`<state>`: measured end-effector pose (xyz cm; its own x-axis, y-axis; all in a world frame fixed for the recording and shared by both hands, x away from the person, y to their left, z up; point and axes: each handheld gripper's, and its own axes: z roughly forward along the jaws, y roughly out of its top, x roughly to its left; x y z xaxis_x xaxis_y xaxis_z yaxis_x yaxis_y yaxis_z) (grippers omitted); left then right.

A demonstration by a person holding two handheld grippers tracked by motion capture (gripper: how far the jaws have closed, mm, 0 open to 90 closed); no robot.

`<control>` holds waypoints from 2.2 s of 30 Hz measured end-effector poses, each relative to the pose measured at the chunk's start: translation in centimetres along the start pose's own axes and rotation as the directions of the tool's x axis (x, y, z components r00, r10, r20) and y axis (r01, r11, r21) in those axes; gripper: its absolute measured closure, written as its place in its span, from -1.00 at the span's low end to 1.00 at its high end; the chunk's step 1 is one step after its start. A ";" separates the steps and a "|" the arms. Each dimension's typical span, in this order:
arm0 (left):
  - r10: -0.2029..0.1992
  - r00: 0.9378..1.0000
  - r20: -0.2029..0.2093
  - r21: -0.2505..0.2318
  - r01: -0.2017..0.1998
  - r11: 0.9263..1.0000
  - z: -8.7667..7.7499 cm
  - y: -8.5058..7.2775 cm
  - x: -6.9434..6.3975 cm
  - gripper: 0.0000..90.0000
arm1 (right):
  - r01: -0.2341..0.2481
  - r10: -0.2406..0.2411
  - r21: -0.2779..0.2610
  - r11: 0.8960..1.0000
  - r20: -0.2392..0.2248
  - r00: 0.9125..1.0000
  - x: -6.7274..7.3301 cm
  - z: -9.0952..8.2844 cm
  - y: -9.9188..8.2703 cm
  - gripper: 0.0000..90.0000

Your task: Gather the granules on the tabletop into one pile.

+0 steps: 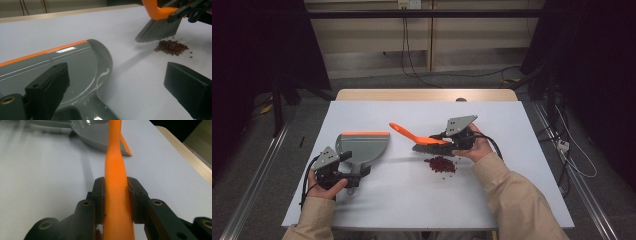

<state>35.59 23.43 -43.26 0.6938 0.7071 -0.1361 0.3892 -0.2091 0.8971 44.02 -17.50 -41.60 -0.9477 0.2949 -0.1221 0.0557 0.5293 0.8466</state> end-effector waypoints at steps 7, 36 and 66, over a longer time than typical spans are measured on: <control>-0.002 1.000 0.003 -0.003 0.002 1.000 0.0 0.0 0.0 -0.87 | -0.104 0.091 0.058 0.993 0.191 0.977 -0.4 -3.4 -2.1 0.58; 0.013 1.000 -0.002 0.025 -0.013 1.000 -0.2 0.2 -0.2 -0.88 | -0.247 0.261 -0.084 0.965 0.302 0.917 2.6 -4.2 -2.5 0.57; -0.088 0.971 -0.220 0.229 0.139 0.963 -0.9 -1.1 1.7 -0.74 | -0.341 0.345 -0.083 0.936 0.399 0.849 3.7 -6.8 -5.7 0.57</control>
<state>35.80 25.44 -44.09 0.5063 0.8541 -0.1190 0.6102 -0.2574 0.7493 38.06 -24.83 -43.32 -0.6603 0.7508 -0.0188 0.3495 0.3293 0.8771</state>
